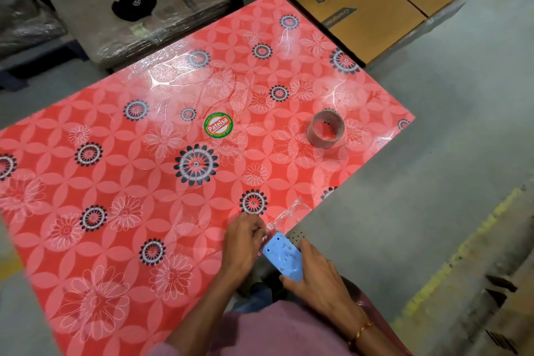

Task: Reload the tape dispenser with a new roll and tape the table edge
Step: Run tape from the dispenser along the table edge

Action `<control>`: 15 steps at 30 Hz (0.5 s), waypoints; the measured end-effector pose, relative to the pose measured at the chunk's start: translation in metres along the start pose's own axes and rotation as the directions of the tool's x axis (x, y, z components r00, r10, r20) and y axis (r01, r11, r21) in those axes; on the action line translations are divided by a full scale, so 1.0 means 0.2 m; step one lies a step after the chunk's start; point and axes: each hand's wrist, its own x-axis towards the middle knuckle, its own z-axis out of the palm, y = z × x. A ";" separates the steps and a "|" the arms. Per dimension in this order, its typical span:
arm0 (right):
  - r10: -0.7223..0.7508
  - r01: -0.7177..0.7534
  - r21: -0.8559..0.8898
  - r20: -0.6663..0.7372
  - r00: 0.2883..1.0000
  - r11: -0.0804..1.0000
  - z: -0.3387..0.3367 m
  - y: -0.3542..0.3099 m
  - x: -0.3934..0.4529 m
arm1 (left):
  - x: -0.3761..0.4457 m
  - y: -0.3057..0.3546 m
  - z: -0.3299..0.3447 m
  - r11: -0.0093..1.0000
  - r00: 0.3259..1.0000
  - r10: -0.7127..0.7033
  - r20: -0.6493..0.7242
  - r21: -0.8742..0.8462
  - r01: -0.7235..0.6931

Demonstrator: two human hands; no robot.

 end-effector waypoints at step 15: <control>0.047 -0.046 0.068 -0.007 0.999 0.997 0.04 0.01 0.01 | 0.05 0.00 0.00 0.993 0.995 -0.064 0.081 0.101 0.055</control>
